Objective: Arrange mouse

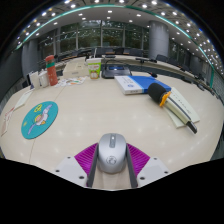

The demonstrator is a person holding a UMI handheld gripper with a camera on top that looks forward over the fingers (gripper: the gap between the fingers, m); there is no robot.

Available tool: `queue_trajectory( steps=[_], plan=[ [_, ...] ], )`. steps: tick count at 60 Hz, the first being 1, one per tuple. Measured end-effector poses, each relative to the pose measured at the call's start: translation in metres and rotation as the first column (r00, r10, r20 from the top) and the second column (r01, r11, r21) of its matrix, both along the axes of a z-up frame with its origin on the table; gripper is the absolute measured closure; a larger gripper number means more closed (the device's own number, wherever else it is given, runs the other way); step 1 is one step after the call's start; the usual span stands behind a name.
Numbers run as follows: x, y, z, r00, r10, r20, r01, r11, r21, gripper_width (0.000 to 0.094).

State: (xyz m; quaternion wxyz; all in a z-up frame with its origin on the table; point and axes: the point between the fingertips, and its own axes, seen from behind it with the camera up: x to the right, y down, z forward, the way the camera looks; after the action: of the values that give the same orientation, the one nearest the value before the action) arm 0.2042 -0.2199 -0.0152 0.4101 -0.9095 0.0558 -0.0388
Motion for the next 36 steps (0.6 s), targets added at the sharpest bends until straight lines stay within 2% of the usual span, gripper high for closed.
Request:
queue_trajectory(
  steps=[13, 18, 22, 28, 36],
  plan=[
    [0.001, -0.001, 0.002, 0.999, -0.018, 0.032, 0.019, 0.999, -0.031, 0.0553],
    [-0.003, 0.002, 0.009, 0.999, -0.03, 0.032, 0.031, 0.999, -0.035, 0.0569],
    [-0.008, 0.01, 0.038, 0.998, -0.045, 0.041, 0.045, 0.999, 0.008, 0.0575],
    [-0.033, 0.037, 0.108, 0.997, -0.067, 0.03, 0.063, 0.991, 0.12, 0.0574],
    [-0.107, 0.084, 0.184, 1.0, -0.013, 0.024, 0.007, 0.973, 0.232, 0.0574]
  ],
)
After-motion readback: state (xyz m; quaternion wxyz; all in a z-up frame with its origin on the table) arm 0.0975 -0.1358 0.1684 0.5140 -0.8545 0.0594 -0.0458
